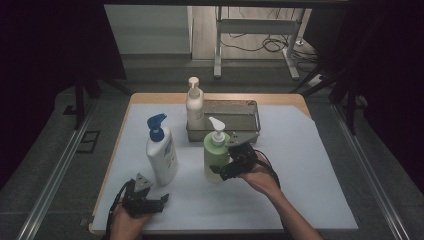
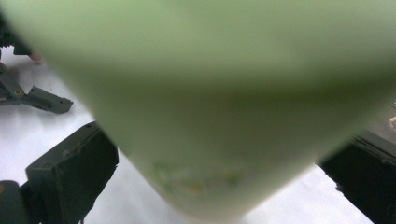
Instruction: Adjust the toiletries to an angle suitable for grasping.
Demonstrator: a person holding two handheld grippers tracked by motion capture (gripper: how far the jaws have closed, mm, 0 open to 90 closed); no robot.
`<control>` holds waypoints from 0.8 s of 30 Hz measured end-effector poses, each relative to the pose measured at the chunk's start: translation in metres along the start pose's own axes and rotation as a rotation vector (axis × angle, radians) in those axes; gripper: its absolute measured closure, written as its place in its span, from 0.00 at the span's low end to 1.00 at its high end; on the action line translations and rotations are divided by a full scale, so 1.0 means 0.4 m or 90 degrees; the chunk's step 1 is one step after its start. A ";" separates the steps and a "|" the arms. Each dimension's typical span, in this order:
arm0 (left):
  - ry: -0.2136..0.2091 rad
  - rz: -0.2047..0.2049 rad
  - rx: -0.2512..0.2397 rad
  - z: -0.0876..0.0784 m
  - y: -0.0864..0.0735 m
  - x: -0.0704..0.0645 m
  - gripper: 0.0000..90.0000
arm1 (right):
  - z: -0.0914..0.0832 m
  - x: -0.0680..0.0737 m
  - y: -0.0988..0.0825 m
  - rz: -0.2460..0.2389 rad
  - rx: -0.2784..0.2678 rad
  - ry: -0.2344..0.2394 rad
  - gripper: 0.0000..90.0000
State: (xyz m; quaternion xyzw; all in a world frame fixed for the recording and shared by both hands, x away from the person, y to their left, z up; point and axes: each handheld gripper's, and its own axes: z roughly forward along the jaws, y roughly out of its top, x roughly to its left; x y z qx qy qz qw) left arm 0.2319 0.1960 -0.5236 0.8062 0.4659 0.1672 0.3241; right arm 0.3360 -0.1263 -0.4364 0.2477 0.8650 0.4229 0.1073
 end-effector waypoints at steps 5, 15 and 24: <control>0.000 0.000 0.000 0.000 0.000 0.000 0.13 | 0.012 0.007 0.008 -0.003 -0.001 0.003 0.00; 0.000 0.000 0.000 0.000 0.000 0.000 0.13 | 0.014 0.009 0.017 -0.002 -0.017 -0.014 0.12; 0.000 0.000 0.000 0.000 0.000 0.000 0.13 | 0.010 0.020 0.024 0.017 -0.001 -0.049 0.13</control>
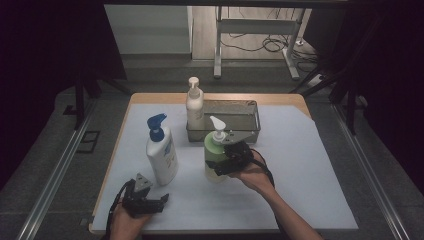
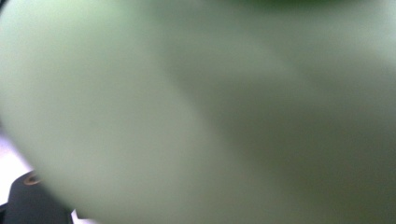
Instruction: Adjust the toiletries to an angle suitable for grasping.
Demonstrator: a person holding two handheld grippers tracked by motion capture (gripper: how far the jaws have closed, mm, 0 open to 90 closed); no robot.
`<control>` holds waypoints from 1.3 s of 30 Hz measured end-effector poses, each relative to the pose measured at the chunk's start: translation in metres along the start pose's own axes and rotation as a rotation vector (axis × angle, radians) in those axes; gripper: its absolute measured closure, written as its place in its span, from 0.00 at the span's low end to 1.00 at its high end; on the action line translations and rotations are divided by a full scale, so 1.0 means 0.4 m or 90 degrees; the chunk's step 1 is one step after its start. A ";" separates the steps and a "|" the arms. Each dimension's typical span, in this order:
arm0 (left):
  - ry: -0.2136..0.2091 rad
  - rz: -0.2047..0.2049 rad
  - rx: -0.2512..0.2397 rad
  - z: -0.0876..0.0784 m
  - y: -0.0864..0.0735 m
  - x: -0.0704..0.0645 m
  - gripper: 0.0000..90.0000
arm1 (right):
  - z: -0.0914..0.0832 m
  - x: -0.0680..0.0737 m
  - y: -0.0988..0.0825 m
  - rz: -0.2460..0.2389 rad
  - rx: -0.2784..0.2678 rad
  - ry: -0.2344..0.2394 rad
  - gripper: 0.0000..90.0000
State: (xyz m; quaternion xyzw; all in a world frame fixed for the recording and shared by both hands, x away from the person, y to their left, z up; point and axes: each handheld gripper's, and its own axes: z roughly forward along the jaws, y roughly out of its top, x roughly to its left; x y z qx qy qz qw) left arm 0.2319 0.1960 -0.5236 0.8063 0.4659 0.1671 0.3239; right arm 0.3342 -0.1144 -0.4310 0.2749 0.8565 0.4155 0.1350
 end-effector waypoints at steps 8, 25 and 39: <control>0.000 0.000 0.000 0.000 0.000 0.000 0.13 | -0.029 -0.012 0.020 0.011 -0.001 -0.009 0.13; -0.001 -0.003 -0.002 0.001 0.000 0.000 0.13 | -0.082 -0.045 0.079 0.021 -0.003 -0.026 0.13; -0.001 -0.003 -0.003 0.001 0.000 0.000 0.13 | -0.107 -0.077 0.138 0.037 -0.025 -0.052 0.13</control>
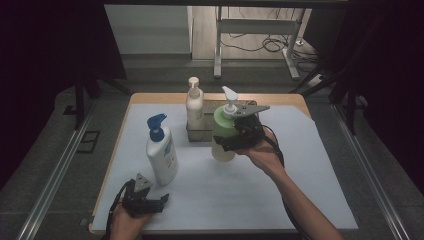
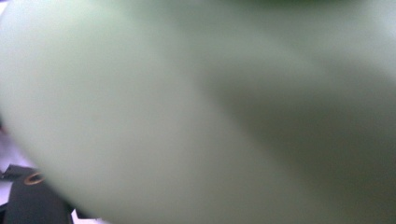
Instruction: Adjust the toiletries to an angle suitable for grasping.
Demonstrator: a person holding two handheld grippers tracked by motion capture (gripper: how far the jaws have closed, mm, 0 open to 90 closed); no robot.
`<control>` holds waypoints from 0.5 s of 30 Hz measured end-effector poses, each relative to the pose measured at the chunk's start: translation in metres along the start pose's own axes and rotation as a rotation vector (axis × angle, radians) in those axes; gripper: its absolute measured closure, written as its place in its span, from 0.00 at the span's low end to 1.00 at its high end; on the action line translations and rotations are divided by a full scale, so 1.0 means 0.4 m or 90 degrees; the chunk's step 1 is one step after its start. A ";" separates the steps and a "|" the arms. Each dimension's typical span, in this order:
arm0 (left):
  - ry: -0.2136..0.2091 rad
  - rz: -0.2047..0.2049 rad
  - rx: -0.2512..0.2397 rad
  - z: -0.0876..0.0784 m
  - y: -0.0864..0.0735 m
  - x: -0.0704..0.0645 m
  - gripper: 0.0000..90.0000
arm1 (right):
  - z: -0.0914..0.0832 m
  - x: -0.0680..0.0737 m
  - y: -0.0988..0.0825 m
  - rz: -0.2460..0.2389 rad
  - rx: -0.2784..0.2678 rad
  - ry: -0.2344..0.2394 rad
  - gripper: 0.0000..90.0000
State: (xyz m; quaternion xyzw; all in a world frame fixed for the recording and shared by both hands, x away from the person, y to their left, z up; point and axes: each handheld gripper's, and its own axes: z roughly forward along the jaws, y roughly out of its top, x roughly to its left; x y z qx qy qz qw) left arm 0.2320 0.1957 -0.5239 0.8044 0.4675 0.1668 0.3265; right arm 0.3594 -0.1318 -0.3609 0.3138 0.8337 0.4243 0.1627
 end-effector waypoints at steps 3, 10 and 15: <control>0.000 0.000 0.000 0.000 0.000 0.000 0.13 | -0.002 -0.006 0.013 0.007 -0.003 -0.005 0.13; 0.000 0.000 0.000 0.000 0.000 0.000 0.13 | 0.000 -0.022 0.041 0.012 -0.008 -0.025 0.13; 0.000 0.001 0.000 0.000 0.000 0.000 0.13 | 0.005 -0.038 0.061 0.016 -0.015 -0.040 0.13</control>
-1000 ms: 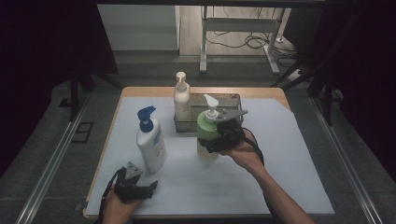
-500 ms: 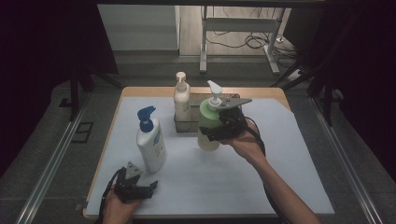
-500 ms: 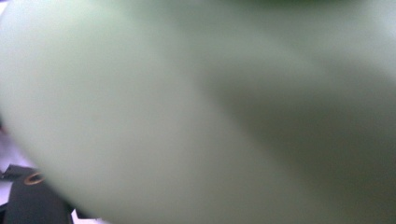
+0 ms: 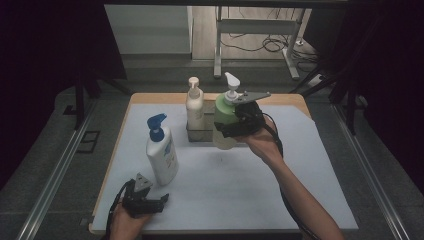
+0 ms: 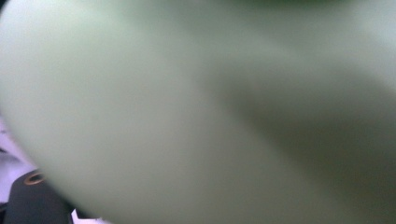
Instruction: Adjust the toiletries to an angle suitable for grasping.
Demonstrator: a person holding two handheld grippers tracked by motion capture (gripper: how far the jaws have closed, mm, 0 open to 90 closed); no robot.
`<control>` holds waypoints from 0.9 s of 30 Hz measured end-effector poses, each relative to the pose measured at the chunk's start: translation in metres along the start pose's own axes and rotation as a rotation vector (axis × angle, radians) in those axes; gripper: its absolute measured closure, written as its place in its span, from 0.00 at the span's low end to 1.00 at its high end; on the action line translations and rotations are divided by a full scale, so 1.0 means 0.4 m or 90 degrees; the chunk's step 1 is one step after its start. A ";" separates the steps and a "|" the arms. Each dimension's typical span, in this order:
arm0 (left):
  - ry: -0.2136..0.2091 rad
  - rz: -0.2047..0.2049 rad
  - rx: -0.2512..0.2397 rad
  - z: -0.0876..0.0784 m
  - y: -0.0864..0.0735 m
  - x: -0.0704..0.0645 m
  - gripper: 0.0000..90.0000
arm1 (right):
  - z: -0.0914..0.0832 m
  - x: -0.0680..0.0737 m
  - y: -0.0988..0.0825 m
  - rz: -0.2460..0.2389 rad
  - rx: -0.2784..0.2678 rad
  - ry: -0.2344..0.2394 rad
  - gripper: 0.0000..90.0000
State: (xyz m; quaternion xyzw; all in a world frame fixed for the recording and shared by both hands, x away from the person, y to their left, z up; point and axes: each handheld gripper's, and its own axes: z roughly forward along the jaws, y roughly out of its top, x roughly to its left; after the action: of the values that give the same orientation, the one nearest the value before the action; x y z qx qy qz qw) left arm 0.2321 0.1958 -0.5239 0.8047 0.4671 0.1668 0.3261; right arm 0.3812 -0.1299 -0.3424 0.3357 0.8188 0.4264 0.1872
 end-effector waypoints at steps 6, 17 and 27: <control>0.000 0.000 0.001 0.000 0.000 0.000 0.13 | 0.009 -0.012 0.013 0.005 -0.004 -0.013 0.13; 0.000 0.000 0.001 0.000 0.000 0.000 0.13 | 0.044 -0.040 0.040 0.019 -0.009 -0.045 0.13; 0.000 0.000 0.000 0.000 0.000 0.000 0.13 | 0.069 -0.062 0.065 0.027 -0.014 -0.062 0.14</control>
State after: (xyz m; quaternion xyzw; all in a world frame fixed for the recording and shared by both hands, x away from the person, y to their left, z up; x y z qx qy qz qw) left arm 0.2321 0.1958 -0.5239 0.8046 0.4673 0.1667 0.3262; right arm 0.4250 -0.1209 -0.3359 0.3711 0.7968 0.4223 0.2216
